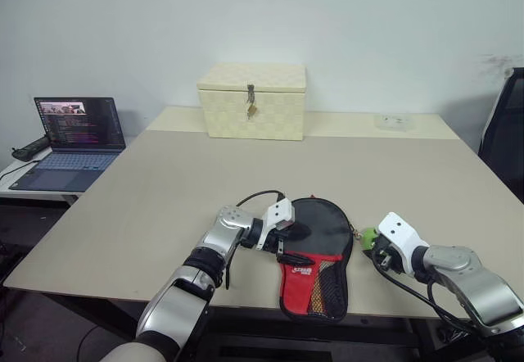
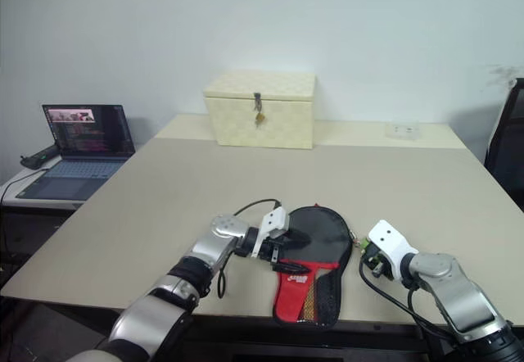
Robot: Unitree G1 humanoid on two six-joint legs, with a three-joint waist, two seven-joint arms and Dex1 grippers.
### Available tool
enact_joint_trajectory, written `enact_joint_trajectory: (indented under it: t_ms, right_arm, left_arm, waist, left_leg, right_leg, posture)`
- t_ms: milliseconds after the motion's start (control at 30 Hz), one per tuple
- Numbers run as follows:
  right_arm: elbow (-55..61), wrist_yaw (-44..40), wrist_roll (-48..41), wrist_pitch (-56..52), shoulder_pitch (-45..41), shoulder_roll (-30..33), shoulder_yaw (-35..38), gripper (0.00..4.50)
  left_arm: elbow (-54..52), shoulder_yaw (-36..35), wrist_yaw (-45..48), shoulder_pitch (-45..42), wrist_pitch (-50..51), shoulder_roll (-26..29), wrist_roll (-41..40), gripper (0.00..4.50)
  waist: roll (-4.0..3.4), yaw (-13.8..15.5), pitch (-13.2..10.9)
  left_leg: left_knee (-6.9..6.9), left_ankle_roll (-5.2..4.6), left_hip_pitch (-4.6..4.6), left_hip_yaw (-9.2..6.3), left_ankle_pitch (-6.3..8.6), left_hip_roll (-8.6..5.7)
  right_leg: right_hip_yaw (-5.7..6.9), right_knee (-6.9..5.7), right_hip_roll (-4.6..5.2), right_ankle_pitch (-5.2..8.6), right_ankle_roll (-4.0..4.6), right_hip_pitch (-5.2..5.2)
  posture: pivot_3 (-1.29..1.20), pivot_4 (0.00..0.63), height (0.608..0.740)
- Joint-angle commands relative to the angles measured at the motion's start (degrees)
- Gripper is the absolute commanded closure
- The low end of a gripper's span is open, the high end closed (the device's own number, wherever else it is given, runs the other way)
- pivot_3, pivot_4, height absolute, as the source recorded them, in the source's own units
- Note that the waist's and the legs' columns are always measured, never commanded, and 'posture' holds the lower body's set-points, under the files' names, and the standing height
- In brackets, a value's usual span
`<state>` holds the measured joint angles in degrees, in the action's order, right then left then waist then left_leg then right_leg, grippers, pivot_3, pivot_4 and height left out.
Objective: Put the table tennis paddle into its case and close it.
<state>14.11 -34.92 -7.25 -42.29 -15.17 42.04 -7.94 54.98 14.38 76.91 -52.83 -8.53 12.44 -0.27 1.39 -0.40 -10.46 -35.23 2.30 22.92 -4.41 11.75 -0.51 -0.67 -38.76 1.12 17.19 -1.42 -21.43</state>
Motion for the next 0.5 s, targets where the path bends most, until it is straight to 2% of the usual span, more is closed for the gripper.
enact_joint_trajectory:
  t_ms: [33, 67, 100, 500]
  right_arm:
    - [1.0, 0.7, 1.2, -1.2, 0.2, 0.4, 1.0, 4.16]
    - [1.5, 0.7, 1.2, -1.4, 0.5, 0.5, 1.1, 4.41]
    - [1.9, 0.7, 1.2, -1.7, 0.7, 0.5, 1.1, 4.46]
    - [9.9, -1.9, -0.4, -6.8, 3.9, 3.9, 3.8, 4.46]
  left_arm:
    - [5.1, 1.6, -1.1, -1.3, -4.2, 0.4, 3.4, 0.00]
    - [6.6, 2.1, -1.9, -1.6, -5.8, 0.7, 4.5, 0.00]
    - [7.8, 2.6, -2.7, -1.9, -7.4, 1.0, 5.6, 0.00]
    - [13.3, 4.2, -4.1, -1.3, -13.3, -0.6, 8.2, 0.00]
  waist:
    - [0.00, 0.0, 0.0]
    - [0.00, 0.0, 0.0]
    - [0.00, 0.0, 0.0]
    - [0.00, 0.1, 0.1]
  left_leg:
    - [0.00, 0.00, 0.00, 0.00, 0.00, 0.00]
    - [0.00, 0.00, 0.00, -0.01, 0.00, 0.00]
    - [0.01, 0.00, 0.00, -0.01, 0.00, 0.00]
    - [-0.02, 0.00, -0.12, -0.02, 0.00, 0.01]
  right_leg:
    - [0.00, 0.00, 0.00, 0.00, 0.00, 0.00]
    - [0.01, 0.00, 0.00, 0.00, 0.00, 0.00]
    - [0.01, 0.01, 0.00, 0.00, 0.00, 0.00]
    - [0.02, -0.01, 0.00, 0.00, -0.01, 0.13]
  posture:
    - [0.00, 0.150, 0.740]
    - [0.00, 0.150, 0.740]
    - [0.00, 0.150, 0.740]
    - [0.00, 0.150, 0.740]
